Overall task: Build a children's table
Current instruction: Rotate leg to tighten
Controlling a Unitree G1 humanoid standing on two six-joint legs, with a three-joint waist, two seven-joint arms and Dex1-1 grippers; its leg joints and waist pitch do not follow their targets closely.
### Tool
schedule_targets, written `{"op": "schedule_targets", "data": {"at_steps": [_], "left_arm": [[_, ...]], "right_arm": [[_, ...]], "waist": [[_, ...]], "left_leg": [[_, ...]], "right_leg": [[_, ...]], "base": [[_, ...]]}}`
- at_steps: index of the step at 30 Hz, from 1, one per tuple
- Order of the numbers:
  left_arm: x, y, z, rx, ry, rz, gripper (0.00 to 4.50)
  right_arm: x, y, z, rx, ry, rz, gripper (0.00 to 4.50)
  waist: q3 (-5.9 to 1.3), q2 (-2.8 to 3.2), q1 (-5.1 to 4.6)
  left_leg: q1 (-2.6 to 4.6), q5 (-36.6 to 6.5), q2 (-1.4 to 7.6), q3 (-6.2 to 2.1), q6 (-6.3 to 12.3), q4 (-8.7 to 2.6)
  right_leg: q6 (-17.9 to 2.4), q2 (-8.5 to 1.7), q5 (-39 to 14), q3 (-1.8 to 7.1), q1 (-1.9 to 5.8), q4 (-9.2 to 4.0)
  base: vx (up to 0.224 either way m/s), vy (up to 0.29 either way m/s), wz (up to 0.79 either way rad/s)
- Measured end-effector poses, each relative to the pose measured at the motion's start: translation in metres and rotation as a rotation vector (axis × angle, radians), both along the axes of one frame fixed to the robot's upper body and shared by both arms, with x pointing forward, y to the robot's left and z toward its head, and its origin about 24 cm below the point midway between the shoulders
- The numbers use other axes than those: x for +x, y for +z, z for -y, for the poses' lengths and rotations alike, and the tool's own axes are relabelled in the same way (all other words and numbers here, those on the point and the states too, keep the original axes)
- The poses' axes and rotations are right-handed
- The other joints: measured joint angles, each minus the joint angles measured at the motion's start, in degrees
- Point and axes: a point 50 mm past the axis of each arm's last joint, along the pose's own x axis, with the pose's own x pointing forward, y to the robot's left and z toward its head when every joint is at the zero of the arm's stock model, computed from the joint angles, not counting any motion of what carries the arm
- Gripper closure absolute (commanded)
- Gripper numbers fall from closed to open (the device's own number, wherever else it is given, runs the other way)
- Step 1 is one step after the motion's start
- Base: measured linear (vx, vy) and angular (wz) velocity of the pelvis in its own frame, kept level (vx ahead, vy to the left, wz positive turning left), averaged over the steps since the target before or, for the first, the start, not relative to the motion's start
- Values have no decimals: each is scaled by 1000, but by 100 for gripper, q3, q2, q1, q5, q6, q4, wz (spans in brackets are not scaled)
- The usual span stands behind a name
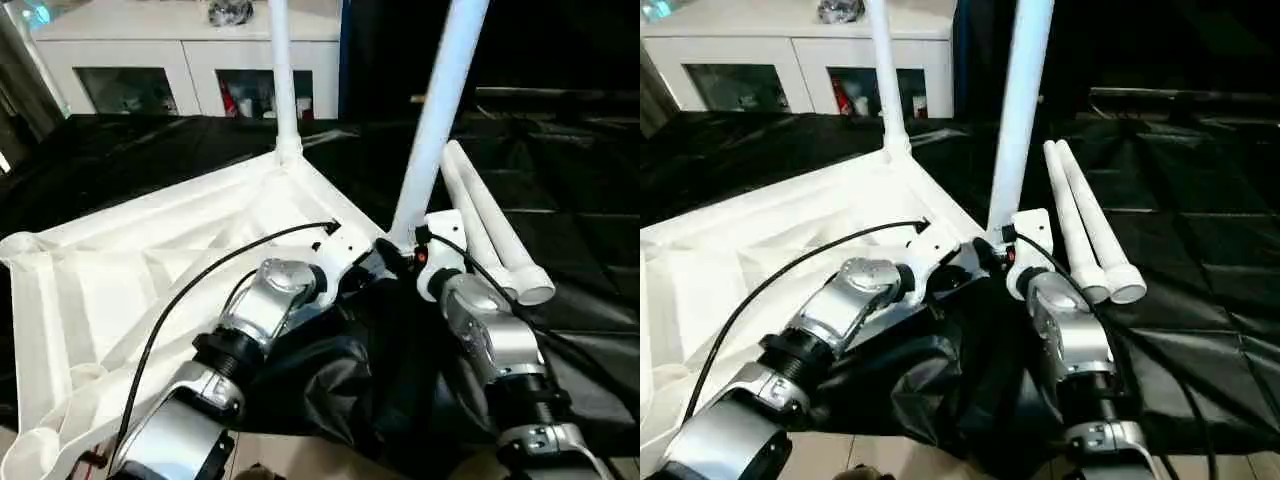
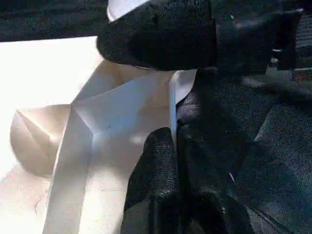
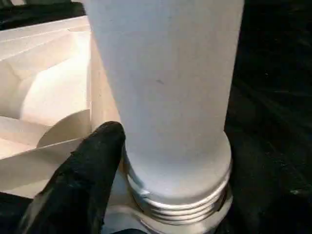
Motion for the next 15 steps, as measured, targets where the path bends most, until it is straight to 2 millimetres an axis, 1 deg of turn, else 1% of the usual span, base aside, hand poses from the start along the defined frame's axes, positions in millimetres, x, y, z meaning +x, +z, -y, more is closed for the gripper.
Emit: {"op": "schedule_targets", "data": {"at_steps": [3, 6, 8, 11, 13, 15], "left_arm": [[0, 0, -5, 0, -22, 3, 450], [-3, 0, -16, -9, -84, -2, 450], [-6, 0, -22, -13, -123, -7, 450], [-13, 1, -31, -23, -219, -22, 450], [-17, 1, -33, -17, -270, -28, 450], [-22, 1, -37, -14, -321, -42, 450]], "right_arm": [[-1, 1, 1, -6, 50, 5, 79], [-7, 3, 8, -48, 180, 11, 79], [-10, 5, 10, -67, 251, 11, 79], [-19, 8, 19, -116, 379, 13, 79], [-23, 10, 21, -124, 447, 10, 79], [-33, 13, 31, -144, 541, -1, 79]], "waist": [[0, 0, -8], [1, 1, -1], [1, 2, 26], [3, 5, 121], [3, 4, 193], [4, 6, 241]], "left_leg": [[0, 0, 3, 0, 0, -12], [-6, 0, 4, 0, -1, -24], [-9, 0, 4, 0, -1, -30], [-17, 0, 4, 1, -1, -26], [-21, -2, 4, 3, -3, -15], [-25, -2, 2, 5, -4, -12]], "right_leg": [[0, 4, 0, -1, -9, 4], [0, 5, 0, -1, -18, 4], [-1, 6, -1, -3, -24, 5], [-4, 5, -1, -2, -26, 5], [-6, 4, 0, 0, -26, 5], [-5, 2, 0, 7, -24, 6]], "base": [[0, 0, 0], [0, 0, 0], [0, 0, 0], [0, 0, 0], [0, 0, 0], [0, 0, 0]]}}
